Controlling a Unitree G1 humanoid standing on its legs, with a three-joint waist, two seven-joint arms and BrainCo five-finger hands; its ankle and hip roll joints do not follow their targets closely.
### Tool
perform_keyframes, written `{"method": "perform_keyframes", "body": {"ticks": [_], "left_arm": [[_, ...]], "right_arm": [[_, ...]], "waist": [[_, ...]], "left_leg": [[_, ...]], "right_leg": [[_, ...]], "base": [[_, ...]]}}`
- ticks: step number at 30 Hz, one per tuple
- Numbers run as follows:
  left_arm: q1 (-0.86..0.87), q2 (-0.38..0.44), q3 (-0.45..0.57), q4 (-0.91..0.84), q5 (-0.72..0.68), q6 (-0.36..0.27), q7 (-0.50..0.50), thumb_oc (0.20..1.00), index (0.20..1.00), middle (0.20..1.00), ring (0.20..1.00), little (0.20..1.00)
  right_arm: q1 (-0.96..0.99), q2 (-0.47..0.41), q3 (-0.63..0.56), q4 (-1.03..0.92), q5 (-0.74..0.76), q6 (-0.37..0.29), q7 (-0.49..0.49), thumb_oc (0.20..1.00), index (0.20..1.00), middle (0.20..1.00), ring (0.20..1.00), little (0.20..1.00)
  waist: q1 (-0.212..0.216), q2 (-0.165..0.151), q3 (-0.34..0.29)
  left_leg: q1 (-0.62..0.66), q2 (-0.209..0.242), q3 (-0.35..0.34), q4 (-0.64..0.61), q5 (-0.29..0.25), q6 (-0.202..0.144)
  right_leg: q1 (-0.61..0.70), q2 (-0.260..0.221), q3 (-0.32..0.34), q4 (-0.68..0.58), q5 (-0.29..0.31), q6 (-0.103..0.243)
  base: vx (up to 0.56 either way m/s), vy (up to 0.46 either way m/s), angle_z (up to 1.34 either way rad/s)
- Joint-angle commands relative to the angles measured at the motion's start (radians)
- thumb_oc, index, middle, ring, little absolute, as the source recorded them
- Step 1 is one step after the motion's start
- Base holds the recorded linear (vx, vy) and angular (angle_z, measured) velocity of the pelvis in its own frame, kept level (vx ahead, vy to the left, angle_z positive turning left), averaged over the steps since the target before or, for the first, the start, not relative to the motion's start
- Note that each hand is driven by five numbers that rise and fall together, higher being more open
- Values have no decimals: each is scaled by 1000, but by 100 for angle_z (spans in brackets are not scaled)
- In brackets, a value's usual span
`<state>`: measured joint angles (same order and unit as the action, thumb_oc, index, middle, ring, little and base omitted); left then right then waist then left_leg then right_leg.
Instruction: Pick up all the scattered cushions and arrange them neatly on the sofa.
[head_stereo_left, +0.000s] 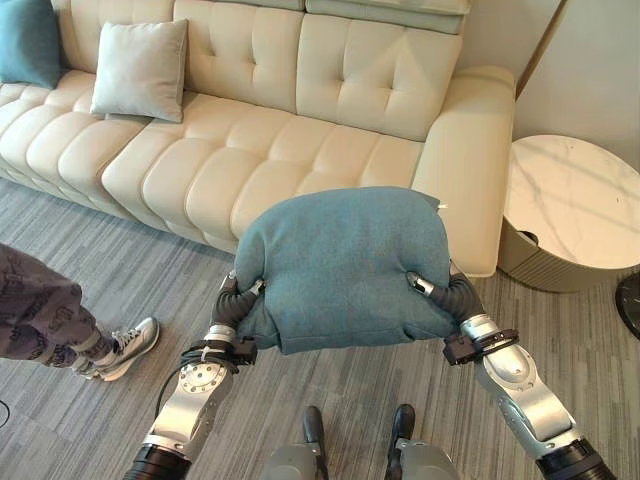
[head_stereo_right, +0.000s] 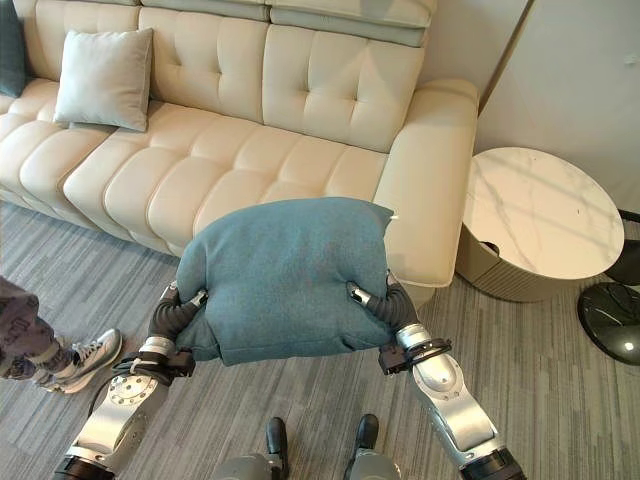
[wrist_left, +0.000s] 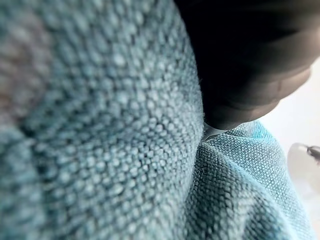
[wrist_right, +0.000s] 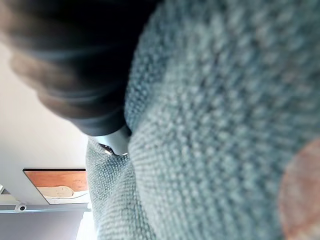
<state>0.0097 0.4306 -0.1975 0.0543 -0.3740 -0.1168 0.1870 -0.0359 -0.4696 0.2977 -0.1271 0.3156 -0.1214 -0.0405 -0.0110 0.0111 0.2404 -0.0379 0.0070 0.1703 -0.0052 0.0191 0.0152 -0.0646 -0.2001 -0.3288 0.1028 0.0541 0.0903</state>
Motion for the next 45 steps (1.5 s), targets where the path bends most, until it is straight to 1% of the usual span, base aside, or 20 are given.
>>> {"method": "perform_keyframes", "body": {"ticks": [1,3,5,9,10,14,17,18,19,21,23,25,28,32,35,36,38,42,44,45], "left_arm": [[-112,-16,-97,-169,1,-110,-87,200,200,200,200,200],[-125,-24,-112,-156,2,-112,-91,200,200,200,200,200],[-125,-19,-115,-149,0,-119,-90,200,200,200,200,200],[-126,-34,-109,-122,-5,-126,-86,200,200,200,200,200],[-112,-40,-101,-116,3,-125,-97,200,200,200,200,200],[-79,-48,-104,-132,7,-119,-122,200,200,200,200,200],[-64,-56,-113,-136,5,-118,-134,200,200,200,200,200],[-70,-54,-105,-127,3,-120,-123,200,200,200,200,200],[-70,-54,-106,-126,3,-121,-123,200,200,200,200,200],[-73,-58,-107,-115,-2,-114,-118,200,200,200,200,200],[-73,-59,-103,-117,-1,-109,-118,200,200,200,200,200],[-69,-53,-98,-122,4,-107,-118,200,200,200,200,200],[-64,-46,-88,-124,12,-105,-114,200,200,200,200,200],[-64,-58,-75,-125,5,-115,-85,200,200,200,200,200],[-60,-62,-77,-124,3,-118,-88,200,200,200,200,200],[-55,-64,-79,-124,1,-114,-98,200,200,200,200,200],[-47,-48,-84,-120,10,-104,-103,200,200,200,200,200],[-48,-14,-63,-122,19,-104,-95,200,200,200,200,200],[-48,-2,-47,-116,28,-111,-81,200,200,200,200,200],[-48,-2,-46,-116,28,-112,-81,200,200,200,200,200]], "right_arm": [[-109,91,116,-155,19,-96,80,200,200,200,200,200],[-98,87,109,-157,27,-99,83,200,200,200,200,200],[-108,77,106,-153,66,-111,87,200,200,200,200,200],[-115,60,107,-136,83,-108,90,200,200,200,200,200],[-107,54,107,-128,92,-102,105,200,200,200,200,200],[-55,43,96,-141,109,-106,119,200,200,200,200,200],[-30,17,81,-130,119,-107,128,200,200,200,200,200],[-27,9,74,-122,134,-112,117,200,200,200,200,200],[-27,9,74,-122,134,-113,117,200,200,200,200,200],[-37,3,74,-114,134,-109,107,200,200,200,200,200],[-42,-4,67,-121,127,-108,104,200,200,200,200,200],[-40,-6,60,-127,117,-108,103,200,200,200,200,200],[-35,-1,51,-121,94,-107,95,200,200,200,200,200],[-49,4,46,-91,61,-98,89,200,200,200,200,200],[-48,3,43,-85,52,-94,98,200,200,200,200,200],[-39,3,41,-83,46,-94,105,200,200,200,200,200],[-41,18,46,-80,23,-83,108,200,200,200,200,200],[-82,47,73,-77,0,-83,110,200,200,200,200,200],[-118,80,90,-66,4,-88,102,200,200,200,200,200],[-118,80,91,-66,4,-89,102,200,200,200,200,200]], "waist": [[-4,-19,-55],[-23,-15,-51],[-49,-23,-35],[-84,-36,-28],[-98,-34,-33],[-122,-29,-56],[-153,5,-70],[-159,-1,-73],[-157,1,-73],[-155,-16,-76],[-137,-26,-76],[-119,-41,-73],[-94,-43,-64],[-53,-37,-59],[-47,-32,-69],[-54,-29,-80],[-53,-35,-90],[-33,-45,-84],[-18,-50,-88],[-19,-50,-86]], "left_leg": [[10,-39,-42,80,-125,2],[31,-49,-69,83,-139,3],[81,-72,-93,67,-168,1],[137,-101,-114,64,-191,-9],[179,-107,-128,60,-201,-17],[227,-107,-157,85,-212,-29],[181,-58,-131,310,-104,-130],[122,-28,-91,444,-19,-160],[119,-26,-89,449,-22,-161],[59,4,-28,479,-49,-127],[20,29,13,399,-136,-81],[-30,32,2,292,-141,-71],[-104,44,-61,163,-43,-91],[-174,52,-238,84,61,-134],[-152,57,-247,72,43,-130],[-135,65,-227,73,35,-130],[-102,50,-184,91,1,-92],[-56,43,-119,73,-22,-55],[-10,33,-57,42,-35,-42],[-8,33,-58,40,-35,-42]], "right_leg": [[-43,-3,139,250,-74,42],[-97,77,205,260,-112,28],[-175,122,184,150,-81,30],[-222,150,136,21,-26,59],[-233,148,74,-16,-7,61],[-190,154,68,-40,-5,33],[-128,179,125,-28,-18,-13],[-89,184,154,-32,-44,-40],[-90,186,156,-32,-44,-40],[-51,177,180,-33,-70,-48],[-15,174,216,-39,-93,-35],[7,159,250,-36,-109,-28],[46,166,294,-34,-127,-29],[104,180,417,-3,-173,-29],[112,175,458,11,-188,-19],[123,163,464,10,-194,-11],[115,123,510,50,-158,23],[36,107,517,168,-96,58],[-10,91,407,159,-77,57],[-8,91,406,158,-78,57]], "base": [[146,184,53],[188,136,57],[325,97,45],[346,21,35],[400,-34,44],[397,-72,41],[462,-99,69],[292,-54,38],[285,-73,8],[275,-40,-50],[345,34,-46],[288,62,-68],[280,58,-95],[343,163,-87],[268,219,-119],[443,450,-81],[368,407,-77],[149,236,-75],[123,178,-94],[113,136,-76]]}}
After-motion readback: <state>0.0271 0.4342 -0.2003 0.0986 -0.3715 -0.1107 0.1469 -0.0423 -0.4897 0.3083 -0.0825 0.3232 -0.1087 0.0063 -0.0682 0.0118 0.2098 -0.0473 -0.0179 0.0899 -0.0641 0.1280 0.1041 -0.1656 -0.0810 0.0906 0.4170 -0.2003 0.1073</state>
